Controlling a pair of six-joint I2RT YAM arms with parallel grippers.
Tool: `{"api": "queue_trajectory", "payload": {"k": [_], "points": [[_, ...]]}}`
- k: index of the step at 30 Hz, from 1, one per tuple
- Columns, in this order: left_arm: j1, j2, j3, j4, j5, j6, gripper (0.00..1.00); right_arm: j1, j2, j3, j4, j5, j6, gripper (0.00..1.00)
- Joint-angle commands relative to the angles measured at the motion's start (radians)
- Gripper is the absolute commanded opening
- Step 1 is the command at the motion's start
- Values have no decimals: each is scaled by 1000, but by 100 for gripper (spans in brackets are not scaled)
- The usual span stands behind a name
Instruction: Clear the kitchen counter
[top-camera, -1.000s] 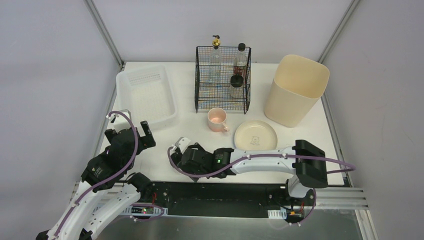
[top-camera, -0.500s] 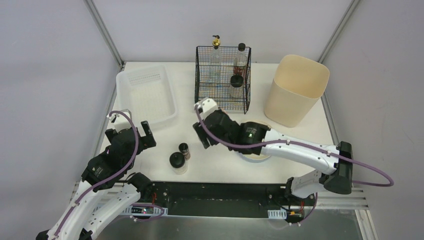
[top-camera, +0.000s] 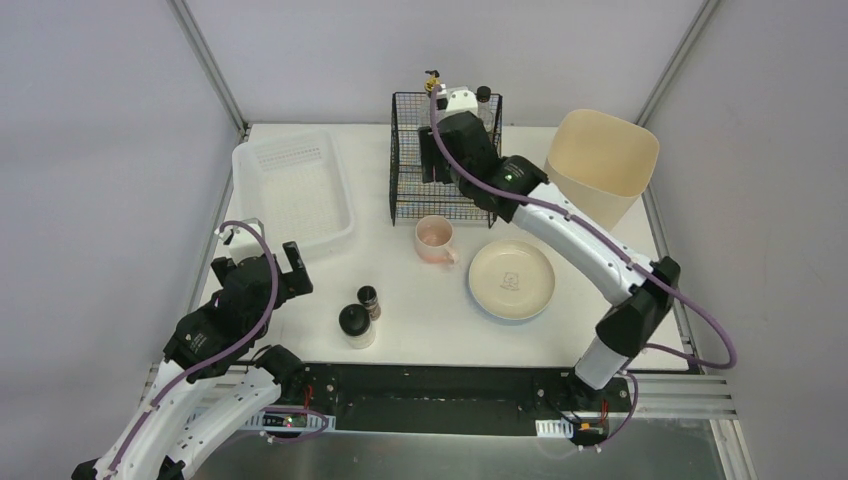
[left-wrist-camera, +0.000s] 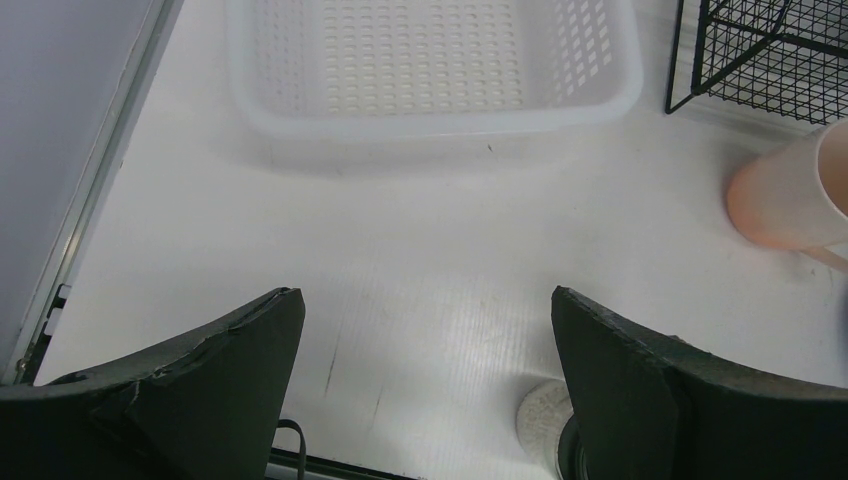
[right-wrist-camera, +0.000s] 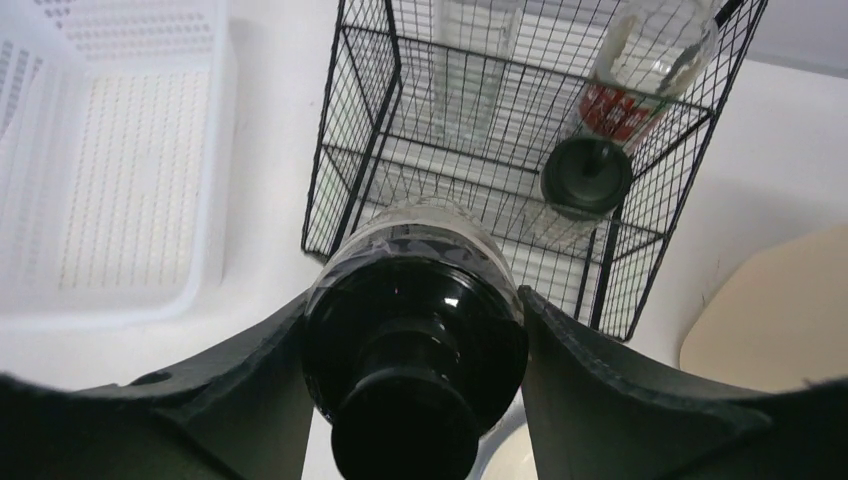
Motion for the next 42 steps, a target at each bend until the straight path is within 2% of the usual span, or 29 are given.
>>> {"api": "queue_trajectory", "payload": {"k": [1, 7, 19, 28, 42], "points": [[12, 2, 24, -12, 2, -4, 99, -54, 104, 167, 72, 3, -7, 39], [13, -3, 24, -9, 6, -5, 100, -104, 242, 300, 96, -3, 12, 38], [13, -10, 24, -10, 24, -5, 100, -152, 373, 346, 211, -13, -8, 36], [13, -9, 24, -10, 22, -4, 100, -179, 481, 424, 198, -13, -8, 36], [20, 0, 24, -10, 30, -4, 100, -204, 549, 426, 149, -25, -9, 39]]}}
